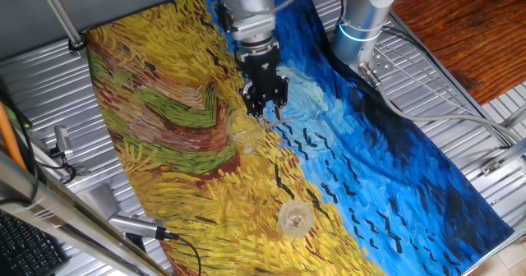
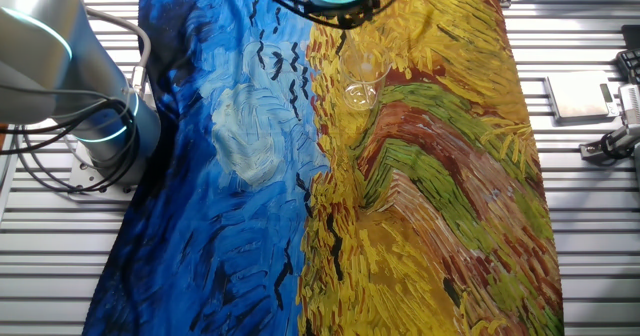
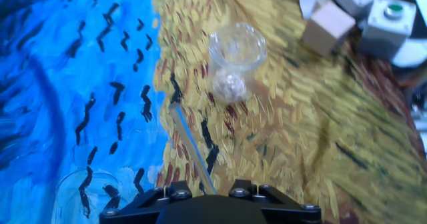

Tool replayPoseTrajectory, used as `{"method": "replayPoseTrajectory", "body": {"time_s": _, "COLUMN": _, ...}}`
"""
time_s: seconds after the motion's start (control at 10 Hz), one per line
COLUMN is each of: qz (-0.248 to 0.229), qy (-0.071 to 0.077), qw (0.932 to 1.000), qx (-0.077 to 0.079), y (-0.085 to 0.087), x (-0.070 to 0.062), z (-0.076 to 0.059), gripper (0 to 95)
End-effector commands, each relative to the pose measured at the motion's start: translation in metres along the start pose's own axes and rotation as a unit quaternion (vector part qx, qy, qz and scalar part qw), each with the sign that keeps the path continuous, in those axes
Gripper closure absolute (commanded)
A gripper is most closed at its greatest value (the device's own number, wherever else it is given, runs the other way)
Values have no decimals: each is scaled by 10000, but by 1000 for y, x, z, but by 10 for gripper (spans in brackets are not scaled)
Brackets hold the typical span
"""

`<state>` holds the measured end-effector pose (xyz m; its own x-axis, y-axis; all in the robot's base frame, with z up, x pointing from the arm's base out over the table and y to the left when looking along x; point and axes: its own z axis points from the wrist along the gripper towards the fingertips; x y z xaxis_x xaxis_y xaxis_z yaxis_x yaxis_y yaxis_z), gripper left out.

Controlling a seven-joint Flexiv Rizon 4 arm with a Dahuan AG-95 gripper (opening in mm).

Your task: Stir the beaker with a glass rod

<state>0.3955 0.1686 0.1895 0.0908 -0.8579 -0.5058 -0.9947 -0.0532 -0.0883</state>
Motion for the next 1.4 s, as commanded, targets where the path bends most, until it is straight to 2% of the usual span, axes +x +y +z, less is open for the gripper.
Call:
{"method": "replayPoseTrajectory", "body": {"time_s": 0.1, "qz": -271, "qy": -70, "qw": 9996, "qx": -39, "y": 1, "x": -3, "z": -1, "gripper": 570}}
{"method": "replayPoseTrajectory", "body": {"time_s": 0.4, "qz": -302, "qy": -130, "qw": 9995, "qx": -33, "y": 2, "x": -7, "z": -4, "gripper": 570}}
{"method": "replayPoseTrajectory", "body": {"time_s": 0.8, "qz": -402, "qy": -184, "qw": 9990, "qx": -102, "y": 3, "x": -8, "z": -2, "gripper": 570}}
{"method": "replayPoseTrajectory", "body": {"time_s": 1.4, "qz": -413, "qy": -121, "qw": 9990, "qx": -126, "y": 3, "x": -8, "z": -2, "gripper": 570}}
